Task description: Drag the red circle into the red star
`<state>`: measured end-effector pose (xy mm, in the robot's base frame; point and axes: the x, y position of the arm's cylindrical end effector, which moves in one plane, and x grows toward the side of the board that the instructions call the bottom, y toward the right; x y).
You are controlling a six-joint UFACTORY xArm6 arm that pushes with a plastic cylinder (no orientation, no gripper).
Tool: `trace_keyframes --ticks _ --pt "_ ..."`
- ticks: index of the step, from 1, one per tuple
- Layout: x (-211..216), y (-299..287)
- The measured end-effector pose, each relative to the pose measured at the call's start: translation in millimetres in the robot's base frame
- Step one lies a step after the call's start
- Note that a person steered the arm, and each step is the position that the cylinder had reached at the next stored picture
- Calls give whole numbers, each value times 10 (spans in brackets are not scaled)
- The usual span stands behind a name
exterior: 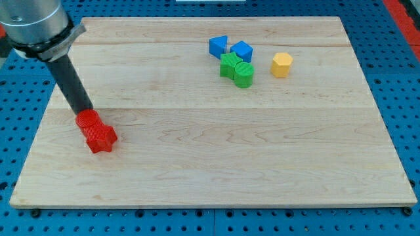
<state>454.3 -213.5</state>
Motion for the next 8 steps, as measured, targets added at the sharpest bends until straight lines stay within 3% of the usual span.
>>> trace_keyframes --ticks 2,4,5,6,7,8 --pt "64 581" --pt "689 1252" --pt "813 850" --pt "750 373" --pt "642 501" --pt "147 533"
